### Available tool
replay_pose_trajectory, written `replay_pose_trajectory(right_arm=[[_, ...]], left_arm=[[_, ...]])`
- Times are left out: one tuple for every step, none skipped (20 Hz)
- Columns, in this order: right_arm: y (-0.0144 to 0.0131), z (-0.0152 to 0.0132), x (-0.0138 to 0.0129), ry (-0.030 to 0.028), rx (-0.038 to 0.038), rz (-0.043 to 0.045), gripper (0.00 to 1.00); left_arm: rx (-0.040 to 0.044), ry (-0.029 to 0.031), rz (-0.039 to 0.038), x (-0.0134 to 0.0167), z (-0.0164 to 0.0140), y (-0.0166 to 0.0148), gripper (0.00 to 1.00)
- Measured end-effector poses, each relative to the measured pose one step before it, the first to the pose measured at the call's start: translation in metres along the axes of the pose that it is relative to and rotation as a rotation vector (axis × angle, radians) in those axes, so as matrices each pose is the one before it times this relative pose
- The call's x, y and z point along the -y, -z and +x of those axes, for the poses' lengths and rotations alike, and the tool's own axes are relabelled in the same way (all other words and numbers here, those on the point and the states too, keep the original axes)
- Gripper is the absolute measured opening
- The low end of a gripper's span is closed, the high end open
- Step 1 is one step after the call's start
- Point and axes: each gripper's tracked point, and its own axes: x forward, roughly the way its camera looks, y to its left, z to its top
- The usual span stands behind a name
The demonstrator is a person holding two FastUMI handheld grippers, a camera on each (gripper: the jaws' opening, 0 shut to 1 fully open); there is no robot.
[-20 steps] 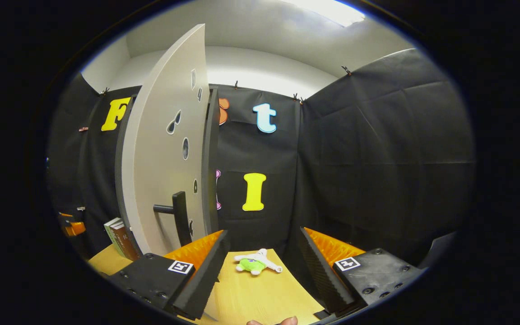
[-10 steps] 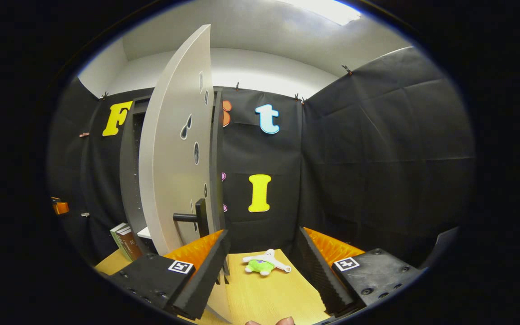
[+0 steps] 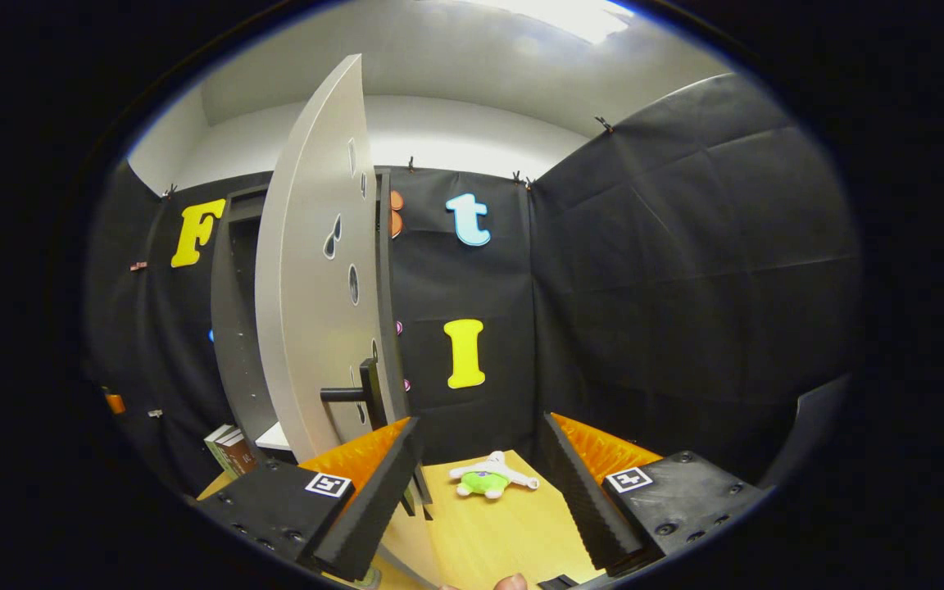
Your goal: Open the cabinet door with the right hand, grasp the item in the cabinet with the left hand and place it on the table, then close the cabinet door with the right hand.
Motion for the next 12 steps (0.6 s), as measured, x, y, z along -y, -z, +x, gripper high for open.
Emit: replay_pose_trajectory(right_arm=[[0.00062,-0.00107,-0.00454,-0.00599,-0.00346,0.00594,0.97],[0.00058,-0.0018,-0.00494,-0.00757,-0.00048,0.00522,0.97],[0.00117,-0.00312,-0.00525,-0.01089,-0.00175,0.00166,0.98],[0.00059,-0.00332,-0.00819,-0.01205,-0.00379,0.00094,0.98],[0.00096,-0.00293,-0.00678,-0.00797,-0.00619,0.0033,0.98],[0.00121,-0.00232,-0.00612,-0.00833,-0.00381,0.00253,0.98],[0.00107,0.00003,-0.00686,-0.00976,-0.00136,0.00056,0.98],[0.00111,-0.00049,-0.00711,-0.01089,-0.0027,-0.0003,0.98],[0.00294,0.00111,-0.00646,-0.01161,-0.0035,0.00039,0.98],[0.00084,-0.00006,-0.00658,-0.01438,-0.00436,-0.00059,0.98],[0.00081,-0.00042,-0.00642,-0.01527,-0.0039,0.00033,0.98],[0.00092,-0.00006,-0.00654,-0.01625,-0.00395,0.00162,0.98]], left_arm=[[-0.0021,0.00162,-0.00108,-0.00096,0.00002,0.00216,0.99],[0.00032,0.00282,-0.00112,-0.00125,0.00022,-0.00003,0.97],[-0.00028,0.00496,-0.00109,-0.0002,0.00077,0.00099,0.97],[-0.00241,0.00249,0.0023,-0.00105,0.00041,0.00077,0.97],[-0.00141,0.00002,0.00497,-0.00272,0.00044,0.00098,0.97],[-0.00086,-0.00103,0.00416,-0.00208,-0.00014,0.00035,0.97],[-0.00039,0.00059,0.00095,-0.0009,-0.00044,0.00026,0.97],[-0.00001,0.00219,-0.00096,-0.00046,-0.00009,0.00025,0.97],[0.00025,-0.00008,-0.00011,-0.00088,-0.00041,0.00077,0.97],[-0.00043,-0.00093,0.00062,-0.00104,-0.0004,0.00055,0.97],[-0.00105,-0.00139,-0.00022,-0.00133,0.00034,0.00025,0.97],[0.0003,-0.00249,-0.0008,-0.00143,-0.00048,-0.00039,0.97]])
